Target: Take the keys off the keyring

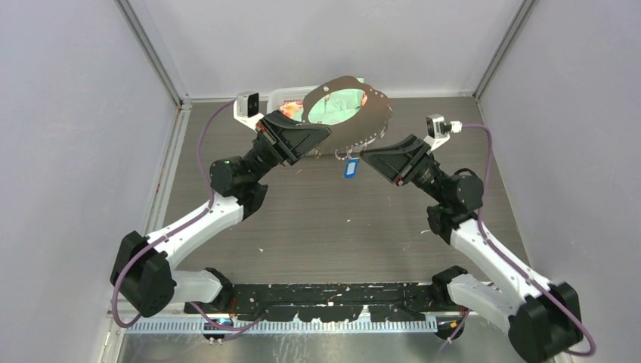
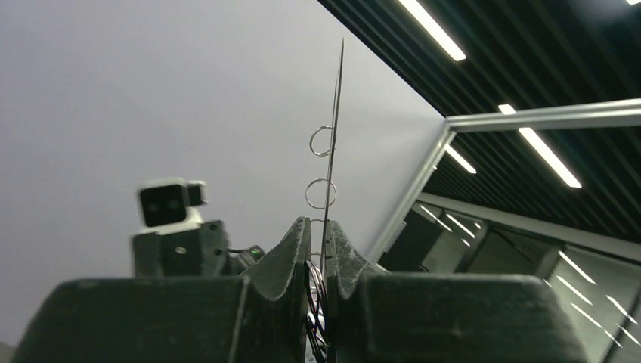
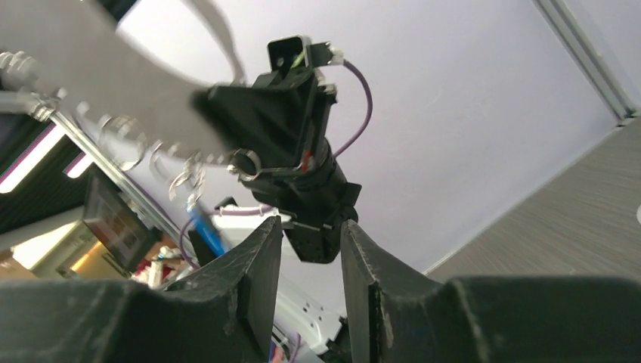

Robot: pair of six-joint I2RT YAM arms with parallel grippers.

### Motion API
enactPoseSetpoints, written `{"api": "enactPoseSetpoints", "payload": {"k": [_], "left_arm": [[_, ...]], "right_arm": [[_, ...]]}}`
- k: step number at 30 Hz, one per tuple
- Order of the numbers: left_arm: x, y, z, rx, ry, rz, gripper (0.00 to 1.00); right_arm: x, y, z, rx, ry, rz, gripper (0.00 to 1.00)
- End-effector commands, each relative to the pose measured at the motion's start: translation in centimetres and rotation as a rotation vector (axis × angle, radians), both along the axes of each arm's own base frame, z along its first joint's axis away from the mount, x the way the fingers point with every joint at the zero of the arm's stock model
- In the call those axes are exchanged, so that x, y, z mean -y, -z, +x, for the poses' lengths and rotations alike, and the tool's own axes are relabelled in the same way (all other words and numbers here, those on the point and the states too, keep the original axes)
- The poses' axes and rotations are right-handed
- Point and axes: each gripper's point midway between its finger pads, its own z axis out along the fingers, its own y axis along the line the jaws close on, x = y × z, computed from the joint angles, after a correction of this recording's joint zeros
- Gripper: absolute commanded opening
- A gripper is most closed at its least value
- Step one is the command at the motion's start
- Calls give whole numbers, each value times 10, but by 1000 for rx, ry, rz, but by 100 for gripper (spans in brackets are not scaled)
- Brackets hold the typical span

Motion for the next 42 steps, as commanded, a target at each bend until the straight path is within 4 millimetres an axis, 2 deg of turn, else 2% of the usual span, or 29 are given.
{"api": "enactPoseSetpoints", "payload": {"k": [1, 4, 7, 13, 17, 21, 31, 36, 42], "left_arm": [[-17, -39, -54, 232, 154, -52, 1], [-14, -45, -61, 263, 203, -30, 1], [-14, -50, -64, 278, 224, -28, 0], [-13, -62, -67, 284, 268, -32, 1], [-14, -66, -66, 271, 273, -46, 0], [-16, -69, -66, 267, 274, -59, 1], [-15, -69, -58, 229, 267, -77, 1], [-14, -67, -52, 205, 259, -86, 1], [-16, -72, -57, 221, 269, -91, 1]], "right_arm": [[14, -57, -21, 158, -162, 173, 41], [10, -72, -20, 191, -213, 178, 41], [12, -88, -32, 258, -215, 181, 42], [4, -104, -50, 348, -229, 161, 41], [-24, -100, -56, 374, -223, 55, 41], [-36, -96, -60, 416, -196, -7, 41], [-42, -107, -69, 452, -226, 29, 41], [-37, -110, -74, 459, -209, 41, 40], [-31, -97, -66, 454, -95, -27, 40]]}}
